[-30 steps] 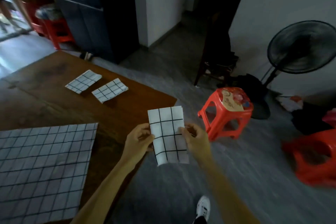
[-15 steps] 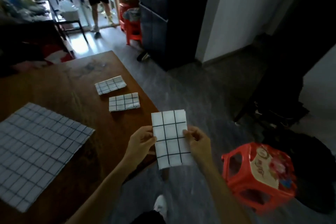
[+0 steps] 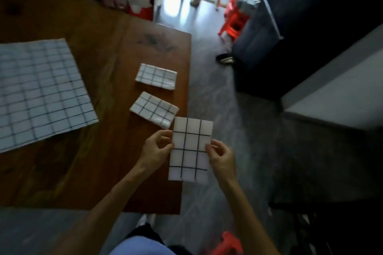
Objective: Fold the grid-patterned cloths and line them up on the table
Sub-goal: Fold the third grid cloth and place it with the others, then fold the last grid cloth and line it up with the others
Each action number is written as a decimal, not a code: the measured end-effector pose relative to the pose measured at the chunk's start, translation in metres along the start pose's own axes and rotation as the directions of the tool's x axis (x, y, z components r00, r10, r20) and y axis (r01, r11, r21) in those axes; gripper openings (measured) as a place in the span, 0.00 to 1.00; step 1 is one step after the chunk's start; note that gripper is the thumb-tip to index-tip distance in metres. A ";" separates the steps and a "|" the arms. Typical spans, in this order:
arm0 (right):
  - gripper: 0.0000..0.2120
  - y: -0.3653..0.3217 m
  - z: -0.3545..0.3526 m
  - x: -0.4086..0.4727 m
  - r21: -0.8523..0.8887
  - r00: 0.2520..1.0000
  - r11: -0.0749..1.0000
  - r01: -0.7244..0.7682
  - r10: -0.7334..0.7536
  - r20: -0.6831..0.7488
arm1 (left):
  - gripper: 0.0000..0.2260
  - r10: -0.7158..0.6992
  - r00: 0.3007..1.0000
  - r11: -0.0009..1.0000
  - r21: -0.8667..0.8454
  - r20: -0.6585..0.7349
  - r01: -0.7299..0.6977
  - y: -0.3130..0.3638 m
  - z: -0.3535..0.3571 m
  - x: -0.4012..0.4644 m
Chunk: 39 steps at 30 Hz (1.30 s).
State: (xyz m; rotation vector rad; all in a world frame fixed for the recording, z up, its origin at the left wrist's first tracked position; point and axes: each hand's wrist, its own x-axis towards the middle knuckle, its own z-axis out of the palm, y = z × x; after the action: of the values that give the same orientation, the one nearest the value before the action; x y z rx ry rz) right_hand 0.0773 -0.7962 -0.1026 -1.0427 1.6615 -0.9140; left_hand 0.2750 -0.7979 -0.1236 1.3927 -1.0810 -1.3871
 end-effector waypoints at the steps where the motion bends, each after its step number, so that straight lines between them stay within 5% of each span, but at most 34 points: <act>1: 0.11 -0.005 0.001 0.014 -0.010 0.999 1.000 0.011 -0.011 0.045 | 0.15 -0.010 0.999 1.000 -0.018 -0.049 0.009 0.001 0.002 0.005; 6: 0.09 -0.011 0.028 0.081 -0.040 0.950 0.999 0.033 -0.019 0.310 | 0.15 -0.120 0.929 0.992 -0.086 -0.350 0.096 -0.008 0.003 0.022; 11: 0.07 0.002 0.066 0.140 -0.122 0.792 0.981 0.152 -0.047 0.609 | 0.15 -0.272 0.733 0.962 -0.182 -0.624 0.202 -0.030 0.008 0.029; 20: 0.06 0.009 0.132 0.175 -0.239 0.490 0.767 0.596 -0.112 0.864 | 0.15 -0.399 0.386 0.915 -0.332 -0.832 0.229 -0.059 0.024 0.013; 24: 0.09 0.027 0.149 0.173 -0.251 0.440 0.696 0.673 -0.104 0.892 | 0.15 -0.399 0.285 0.899 -0.312 -0.871 0.307 -0.085 0.024 0.010; 32: 0.13 0.041 0.142 0.166 -0.212 0.411 0.664 0.717 -0.157 0.898 | 0.14 -0.403 0.223 0.833 -0.255 -0.888 0.491 -0.107 0.039 0.006; 39: 0.13 0.005 0.146 0.127 -0.147 0.373 0.740 0.657 -0.150 0.915 | 0.10 -0.313 0.257 0.882 -0.179 -0.914 0.435 -0.068 0.027 -0.027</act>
State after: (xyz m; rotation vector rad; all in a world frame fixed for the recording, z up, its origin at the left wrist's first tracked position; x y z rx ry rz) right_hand 0.1902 -0.9279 -0.1884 -1.9652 0.6927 -0.0724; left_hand 0.2478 -0.7549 -0.1824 2.2043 0.0059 -0.5140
